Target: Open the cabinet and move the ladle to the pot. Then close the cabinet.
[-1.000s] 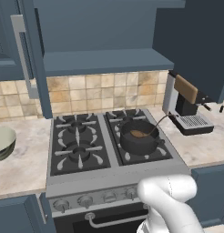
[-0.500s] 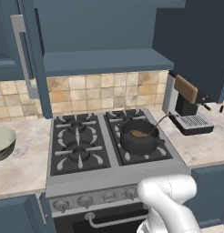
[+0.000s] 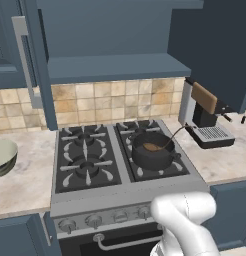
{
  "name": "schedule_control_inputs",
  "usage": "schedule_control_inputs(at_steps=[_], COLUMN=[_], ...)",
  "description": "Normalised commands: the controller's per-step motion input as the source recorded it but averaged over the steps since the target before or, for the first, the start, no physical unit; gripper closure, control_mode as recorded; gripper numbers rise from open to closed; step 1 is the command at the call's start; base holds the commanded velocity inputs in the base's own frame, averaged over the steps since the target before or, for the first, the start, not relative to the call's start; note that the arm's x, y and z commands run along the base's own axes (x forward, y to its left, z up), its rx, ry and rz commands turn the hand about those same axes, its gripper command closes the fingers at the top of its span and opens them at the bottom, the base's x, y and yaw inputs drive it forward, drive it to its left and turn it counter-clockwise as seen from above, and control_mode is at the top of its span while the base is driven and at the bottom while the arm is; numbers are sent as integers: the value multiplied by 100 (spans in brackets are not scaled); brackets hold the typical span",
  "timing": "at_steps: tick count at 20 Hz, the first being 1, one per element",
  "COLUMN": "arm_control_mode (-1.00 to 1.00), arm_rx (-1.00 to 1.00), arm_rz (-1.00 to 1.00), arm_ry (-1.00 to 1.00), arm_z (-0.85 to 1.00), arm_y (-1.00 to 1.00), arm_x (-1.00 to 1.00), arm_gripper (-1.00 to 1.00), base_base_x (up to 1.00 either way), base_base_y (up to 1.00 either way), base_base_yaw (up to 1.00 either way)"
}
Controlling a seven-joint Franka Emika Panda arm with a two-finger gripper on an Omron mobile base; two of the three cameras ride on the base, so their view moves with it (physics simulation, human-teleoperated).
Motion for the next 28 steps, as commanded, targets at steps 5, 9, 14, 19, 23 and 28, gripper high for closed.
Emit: schedule_control_inputs(at_steps=[5, 9, 14, 19, 23, 28], arm_control_mode=[-100, -100, -100, -100, -100, -100], arm_rx=[13, 10, 8, 8, 8, 7], arm_rz=[8, 8, 8, 9, 9, 11], arm_ry=[0, -3, -3, -1, -1, -1], arm_z=[15, 4, 0, 0, 0, 1], arm_y=[-4, -11, -10, -20, -20, -4], arm_x=[85, 49, 51, 68, 68, 44], arm_gripper=[-100, -100, -100, -100, -100, -100], base_base_x=[0, 0, 0, 0, 0, 0], base_base_y=[0, 0, 0, 0, 0, 0], base_base_yaw=[0, 0, 0, 0, 0, 0])
